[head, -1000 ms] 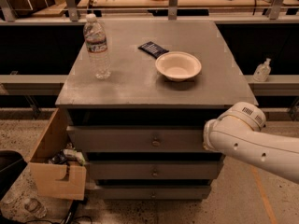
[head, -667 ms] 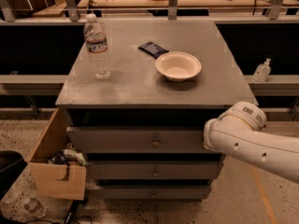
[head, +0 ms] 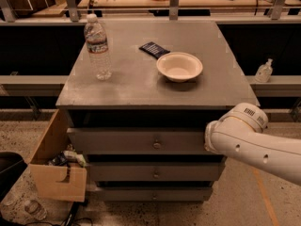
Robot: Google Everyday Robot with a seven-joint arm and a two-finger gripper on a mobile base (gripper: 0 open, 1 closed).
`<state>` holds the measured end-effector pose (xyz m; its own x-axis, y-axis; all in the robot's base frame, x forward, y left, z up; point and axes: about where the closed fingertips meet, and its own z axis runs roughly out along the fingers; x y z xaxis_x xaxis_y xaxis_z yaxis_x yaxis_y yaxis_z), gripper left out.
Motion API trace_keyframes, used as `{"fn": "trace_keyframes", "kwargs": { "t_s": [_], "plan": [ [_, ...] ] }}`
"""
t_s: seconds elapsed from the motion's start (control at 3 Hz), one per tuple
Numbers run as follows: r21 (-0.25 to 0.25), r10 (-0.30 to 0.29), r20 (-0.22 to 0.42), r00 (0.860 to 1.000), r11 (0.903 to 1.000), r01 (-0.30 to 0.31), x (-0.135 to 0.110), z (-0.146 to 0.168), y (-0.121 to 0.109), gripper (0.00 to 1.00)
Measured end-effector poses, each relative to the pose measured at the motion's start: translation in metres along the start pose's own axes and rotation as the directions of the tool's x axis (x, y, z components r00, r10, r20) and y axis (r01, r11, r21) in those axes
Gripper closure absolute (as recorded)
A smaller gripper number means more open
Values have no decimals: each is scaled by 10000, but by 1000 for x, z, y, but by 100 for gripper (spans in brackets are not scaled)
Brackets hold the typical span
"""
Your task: Open top drawer
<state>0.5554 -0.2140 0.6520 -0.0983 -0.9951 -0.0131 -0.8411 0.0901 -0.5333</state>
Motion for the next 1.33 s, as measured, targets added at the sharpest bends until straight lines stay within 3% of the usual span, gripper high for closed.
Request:
{"fn": "trace_keyframes", "kwargs": {
  "t_s": [0.33, 1.33],
  "plan": [
    [113, -543, -370, 9978, 9984, 547, -3, -36, 19, 100],
    [-48, -841, -482, 9953, 9965, 839, -5, -59, 32, 100]
  ]
}}
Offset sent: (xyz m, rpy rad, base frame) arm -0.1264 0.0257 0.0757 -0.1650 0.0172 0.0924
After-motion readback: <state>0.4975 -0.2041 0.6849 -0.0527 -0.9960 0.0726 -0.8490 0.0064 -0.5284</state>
